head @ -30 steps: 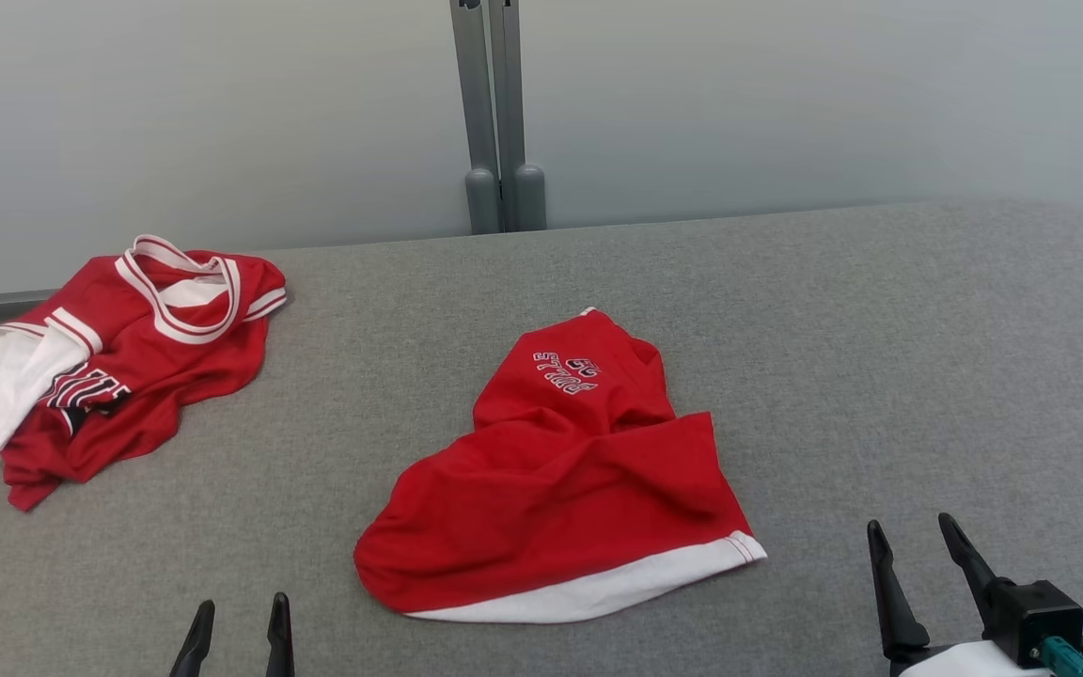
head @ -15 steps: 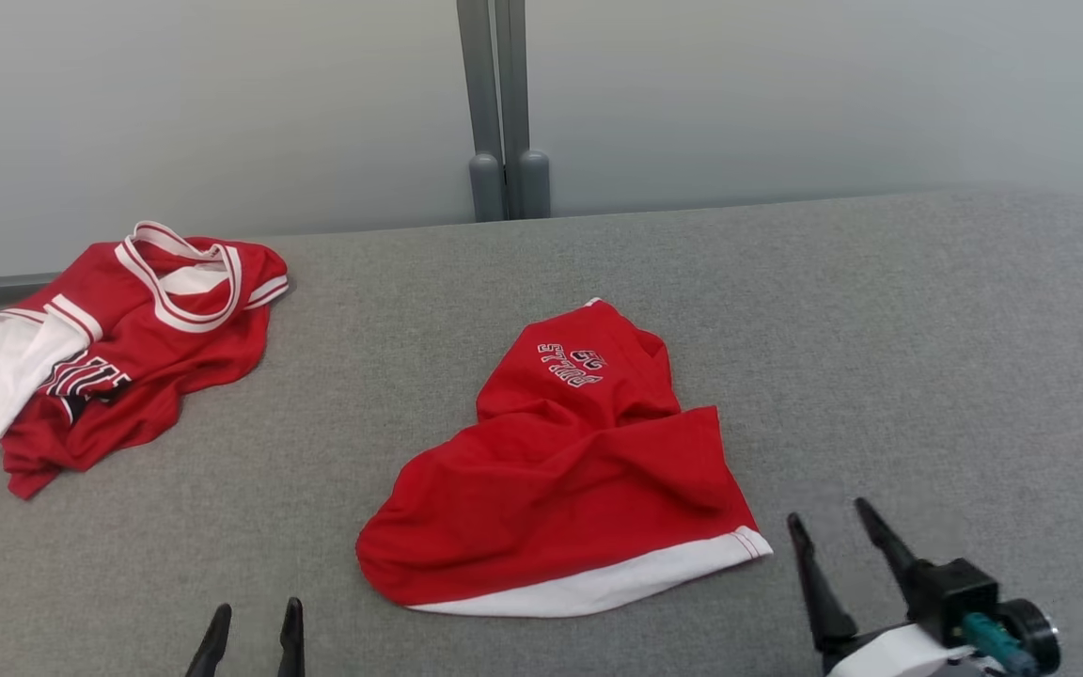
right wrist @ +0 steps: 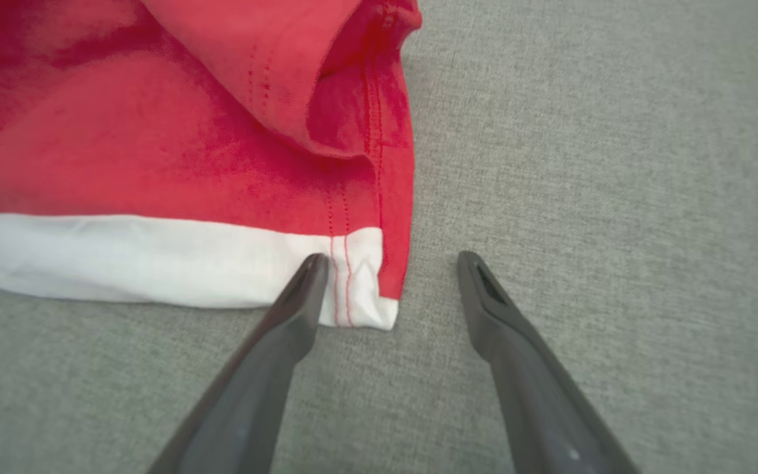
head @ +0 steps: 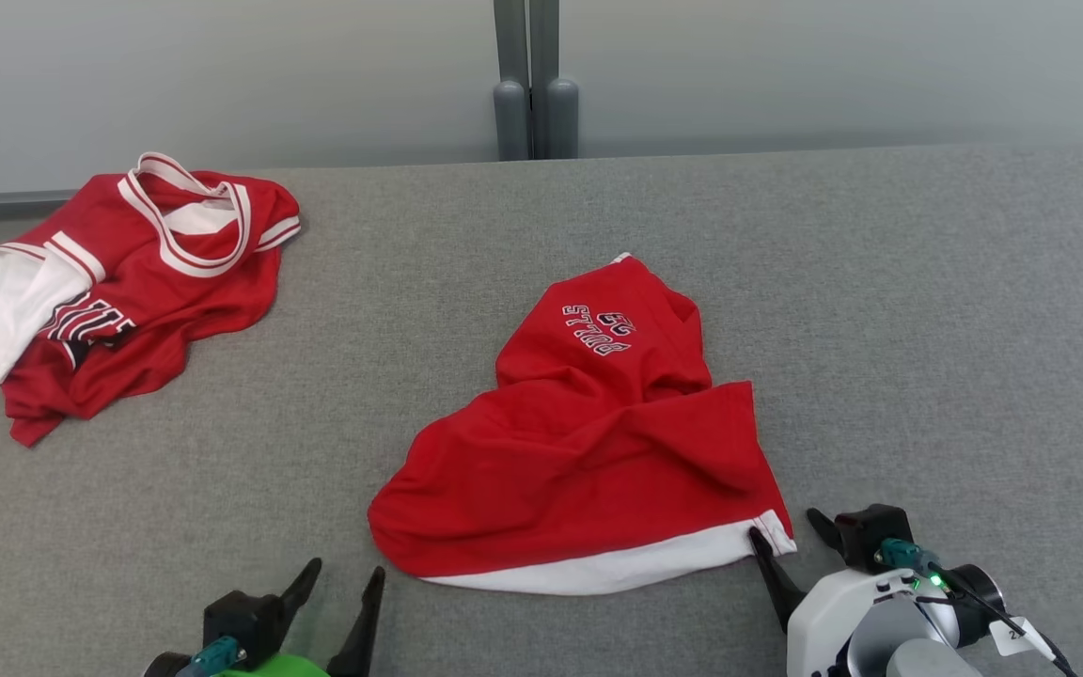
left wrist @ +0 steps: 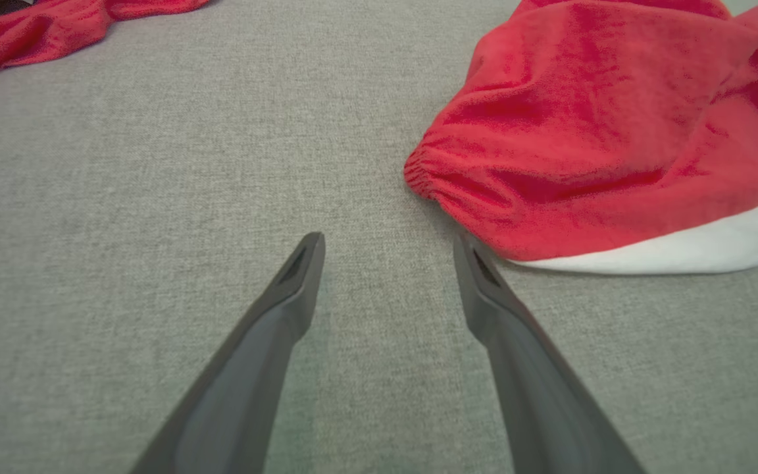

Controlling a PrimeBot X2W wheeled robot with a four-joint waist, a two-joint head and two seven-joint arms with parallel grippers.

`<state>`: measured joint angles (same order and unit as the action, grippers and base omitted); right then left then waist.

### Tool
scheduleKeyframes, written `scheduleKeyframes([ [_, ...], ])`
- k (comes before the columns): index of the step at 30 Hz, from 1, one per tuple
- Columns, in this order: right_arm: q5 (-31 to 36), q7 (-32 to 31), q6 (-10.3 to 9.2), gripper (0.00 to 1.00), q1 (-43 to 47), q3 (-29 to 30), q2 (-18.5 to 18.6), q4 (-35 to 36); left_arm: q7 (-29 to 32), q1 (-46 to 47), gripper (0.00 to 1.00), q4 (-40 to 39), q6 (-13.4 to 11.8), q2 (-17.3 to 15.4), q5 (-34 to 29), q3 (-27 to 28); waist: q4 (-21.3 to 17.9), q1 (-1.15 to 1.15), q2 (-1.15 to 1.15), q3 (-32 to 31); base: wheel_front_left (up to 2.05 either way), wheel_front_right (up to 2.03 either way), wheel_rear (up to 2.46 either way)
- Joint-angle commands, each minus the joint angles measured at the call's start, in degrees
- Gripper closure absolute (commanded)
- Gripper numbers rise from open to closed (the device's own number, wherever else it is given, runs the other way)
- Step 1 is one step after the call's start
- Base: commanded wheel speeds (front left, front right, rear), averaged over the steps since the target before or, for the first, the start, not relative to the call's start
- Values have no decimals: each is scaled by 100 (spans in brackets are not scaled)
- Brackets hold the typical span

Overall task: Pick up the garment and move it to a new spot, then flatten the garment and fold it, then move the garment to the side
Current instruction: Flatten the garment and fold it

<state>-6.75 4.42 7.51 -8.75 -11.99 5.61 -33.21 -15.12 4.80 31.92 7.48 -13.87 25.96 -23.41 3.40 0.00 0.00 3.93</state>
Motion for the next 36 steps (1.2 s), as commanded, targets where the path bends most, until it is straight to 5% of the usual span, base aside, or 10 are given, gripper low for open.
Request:
scheduleKeyframes([
  [1,-88,-31,-4,0,-98,-20,-15,-95,-3,146,0,-22,3,-78,146,-210,29,0,0,127,0,0,0],
  [2,-109,-43,-4,11,-128,-40,-15,-131,-3,183,0,-16,2,-123,195,-322,21,0,0,151,0,0,0],
  [3,-146,-24,-4,51,-173,-56,-7,-162,-3,239,0,-18,2,-174,265,-472,8,0,0,181,0,0,0],
  [4,-182,-6,-4,69,-218,-35,1,-185,-3,295,0,-40,2,-195,343,-583,-4,0,0,208,0,0,0],
  [5,-214,4,-4,81,-274,0,12,-198,-3,354,0,-69,2,-217,420,-710,-22,0,0,251,0,0,0],
  [9,-307,43,-6,98,-452,51,73,-241,-4,545,0,-103,2,-342,585,-1119,-53,0,0,397,0,0,0],
  [21,-398,236,-6,100,-782,129,83,-278,-1,831,0,-362,2,-468,1007,-1938,-112,0,0,730,0,0,0],
  [36,-492,358,-5,100,-656,123,-19,-367,0,465,0,-657,2,-546,1830,-2206,-77,0,0,536,0,0,0],
])
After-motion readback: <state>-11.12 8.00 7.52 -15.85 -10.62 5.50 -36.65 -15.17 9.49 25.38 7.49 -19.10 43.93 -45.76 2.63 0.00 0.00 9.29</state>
